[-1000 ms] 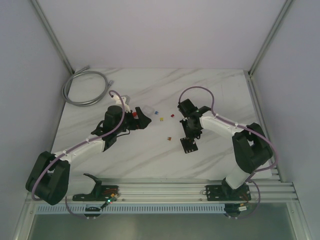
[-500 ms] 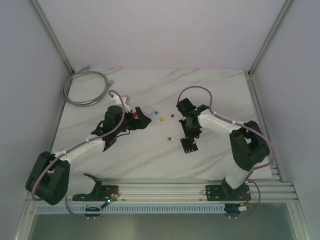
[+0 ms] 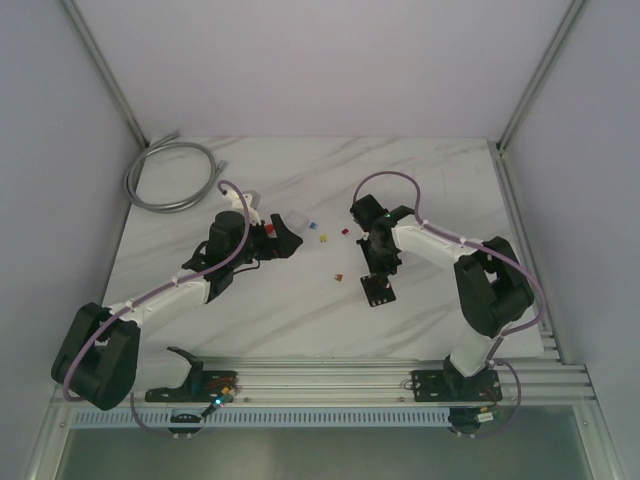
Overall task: Snap on the fuse box
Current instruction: Install the fuse at the fuse box base, then pick up the fuse from the center of the board.
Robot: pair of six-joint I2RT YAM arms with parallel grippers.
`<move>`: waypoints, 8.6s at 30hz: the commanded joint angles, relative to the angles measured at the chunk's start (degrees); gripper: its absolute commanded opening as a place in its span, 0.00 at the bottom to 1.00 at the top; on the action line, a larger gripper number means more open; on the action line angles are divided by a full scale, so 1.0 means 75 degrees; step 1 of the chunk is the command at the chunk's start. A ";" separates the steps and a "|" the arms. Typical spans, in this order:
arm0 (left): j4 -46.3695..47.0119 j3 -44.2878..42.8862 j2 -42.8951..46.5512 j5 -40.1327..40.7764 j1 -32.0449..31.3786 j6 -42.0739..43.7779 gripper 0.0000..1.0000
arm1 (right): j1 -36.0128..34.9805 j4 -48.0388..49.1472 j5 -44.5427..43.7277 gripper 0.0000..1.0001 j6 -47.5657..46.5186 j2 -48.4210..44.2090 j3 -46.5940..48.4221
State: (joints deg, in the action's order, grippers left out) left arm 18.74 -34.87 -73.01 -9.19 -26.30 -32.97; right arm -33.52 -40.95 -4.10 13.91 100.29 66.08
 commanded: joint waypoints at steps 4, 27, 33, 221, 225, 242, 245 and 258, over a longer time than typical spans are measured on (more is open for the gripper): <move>0.0014 0.0064 0.0368 -0.0010 0.0039 -0.0057 1.00 | -0.0183 0.0058 0.0238 0.00 0.0166 0.1655 -0.1387; -0.0201 0.0220 0.1120 0.0220 0.0038 -0.0121 1.00 | -0.0616 0.0444 0.0022 0.15 0.0837 -0.0693 0.0018; -0.0255 0.0220 0.1170 0.0298 0.0039 -0.0104 1.00 | -0.0782 0.0320 -0.0310 0.32 0.0478 -0.1118 0.0531; 0.3965 0.1033 0.2223 -0.0105 -0.1125 -0.4655 0.01 | -0.1683 1.1921 0.1825 0.45 0.3908 -0.5192 -0.4254; 0.4251 0.1072 0.2302 -0.0067 -0.1321 -0.4797 0.01 | -0.1683 1.2538 0.1949 0.43 0.4292 -0.4966 -0.4369; 0.4857 0.1116 0.2155 0.0026 -0.1675 -0.5085 0.00 | -0.1666 1.3584 0.2105 0.20 0.4706 -0.4626 -0.4651; 0.5005 0.1150 0.2096 0.0012 -0.1686 -0.5154 0.00 | -0.1661 1.3684 0.2195 0.14 0.4742 -0.4574 -0.4656; 0.3075 0.1258 0.2656 0.0901 -0.1653 -0.3881 0.40 | -0.1098 1.1280 0.2655 0.00 0.4232 -0.5258 -0.4599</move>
State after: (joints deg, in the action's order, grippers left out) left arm 48.86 -25.93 -56.18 -7.14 -38.85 -67.44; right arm -43.44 53.34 13.89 49.23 64.23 30.70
